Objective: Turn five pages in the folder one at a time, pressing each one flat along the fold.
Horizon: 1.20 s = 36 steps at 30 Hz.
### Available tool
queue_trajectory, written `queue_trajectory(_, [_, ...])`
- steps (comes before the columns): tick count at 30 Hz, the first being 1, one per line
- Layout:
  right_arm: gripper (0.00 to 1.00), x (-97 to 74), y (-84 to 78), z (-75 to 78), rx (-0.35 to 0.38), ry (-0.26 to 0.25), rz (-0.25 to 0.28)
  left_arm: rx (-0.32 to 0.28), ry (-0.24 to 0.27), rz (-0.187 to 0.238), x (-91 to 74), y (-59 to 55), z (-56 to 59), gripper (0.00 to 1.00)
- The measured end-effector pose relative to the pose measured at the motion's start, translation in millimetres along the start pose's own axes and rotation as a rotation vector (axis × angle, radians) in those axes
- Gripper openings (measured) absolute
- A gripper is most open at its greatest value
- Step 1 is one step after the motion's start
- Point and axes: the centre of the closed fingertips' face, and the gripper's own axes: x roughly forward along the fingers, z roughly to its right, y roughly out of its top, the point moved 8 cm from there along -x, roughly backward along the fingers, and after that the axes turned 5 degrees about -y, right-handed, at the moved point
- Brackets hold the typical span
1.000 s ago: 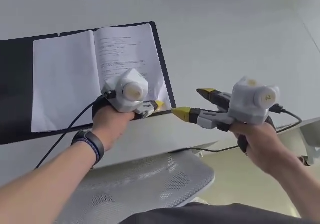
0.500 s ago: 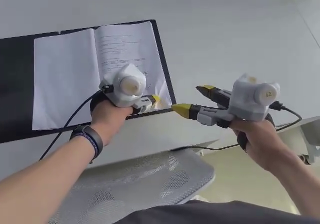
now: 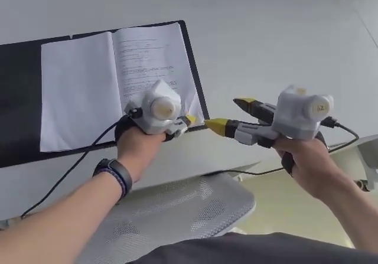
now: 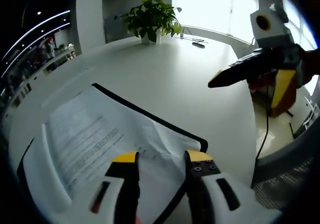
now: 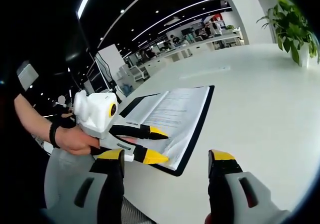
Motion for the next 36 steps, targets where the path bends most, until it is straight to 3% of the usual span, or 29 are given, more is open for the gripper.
queue_trajectory(8, [0.67, -1.8, -3.5, 1.9, 0.013, -0.003, 0.001, 0.032, 0.037, -0.006, 3.8, -3.3, 3.9, 0.28])
queue_trajectory(21, [0.65, 7.0, 7.5, -4.9, 0.029, 0.014, 0.021, 0.052, 0.041, -0.007, 3.8, -4.3, -3.4, 0.19])
queue_trajectory(26, [0.63, 18.0, 13.6, -6.8, 0.023, 0.038, 0.020, 0.061, 0.044, -0.001, 4.4, -4.6, -3.3, 0.17])
queue_trajectory(36, [0.58, 62.3, 22.0, -4.6, 0.040, 0.114, -0.008, 0.060, 0.035, 0.007, 4.2, -3.8, -4.1, 0.16])
